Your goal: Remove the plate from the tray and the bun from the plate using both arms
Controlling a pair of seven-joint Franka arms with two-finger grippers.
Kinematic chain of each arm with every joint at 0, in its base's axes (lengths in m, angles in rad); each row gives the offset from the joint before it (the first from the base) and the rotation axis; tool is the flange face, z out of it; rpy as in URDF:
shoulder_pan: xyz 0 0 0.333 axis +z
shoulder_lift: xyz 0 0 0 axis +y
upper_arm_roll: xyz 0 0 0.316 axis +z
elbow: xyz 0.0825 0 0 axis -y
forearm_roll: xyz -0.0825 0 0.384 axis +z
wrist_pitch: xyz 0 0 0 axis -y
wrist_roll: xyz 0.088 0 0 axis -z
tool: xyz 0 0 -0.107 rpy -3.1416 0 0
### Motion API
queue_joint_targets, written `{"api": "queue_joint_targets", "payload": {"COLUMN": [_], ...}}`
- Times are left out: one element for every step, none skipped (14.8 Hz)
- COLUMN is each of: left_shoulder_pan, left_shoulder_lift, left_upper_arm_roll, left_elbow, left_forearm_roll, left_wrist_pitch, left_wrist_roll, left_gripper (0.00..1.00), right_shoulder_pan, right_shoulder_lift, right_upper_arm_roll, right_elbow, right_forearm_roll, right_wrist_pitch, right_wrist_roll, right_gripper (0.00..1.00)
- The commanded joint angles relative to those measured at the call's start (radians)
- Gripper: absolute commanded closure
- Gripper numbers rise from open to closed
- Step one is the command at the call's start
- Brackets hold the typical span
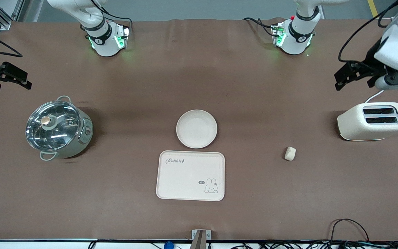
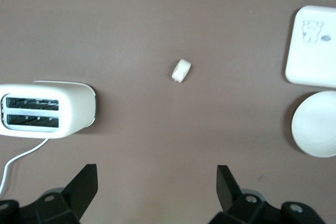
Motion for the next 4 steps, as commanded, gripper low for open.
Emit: {"api": "queue_joint_targets", "payload": {"left_shoulder_pan": [-0.008, -0.007, -0.007, -0.005], "left_shoulder_lift": [-0.023, -0.014, 0.009, 0.040], "left_upper_arm_roll": [0.034, 0.032, 0.032, 0.032], "left_elbow": [-0.074, -0.061, -0.021, 0.030], "left_forearm_roll": [-0.019, -0.017, -0.014, -0.012], "left_wrist_pitch": [0.057, 0.057, 0.057, 0.048], "left_wrist_roll": [0.114, 0.113, 0.115, 0.116], "left_gripper": [0.00, 0.00, 0.00, 0.00], "right_shoulder_pan": [-0.014, -0.014, -0.014, -0.015], "right_shoulder_lift": [-0.029, -0.029, -0.029, -0.029], "right_upper_arm_roll": [0.016, 0.016, 0.016, 0.016], "right_elbow": [-0.024, -0.022, -0.022, -0.020], "right_forearm_roll": [-0.021, -0.021, -0.021, -0.023], "right_wrist_pitch": [0.010, 0.011, 0.011, 0.011], "right_wrist_roll": [0.005, 0.005, 0.005, 0.003], "right_gripper": [0.00, 0.00, 0.00, 0.00]}}
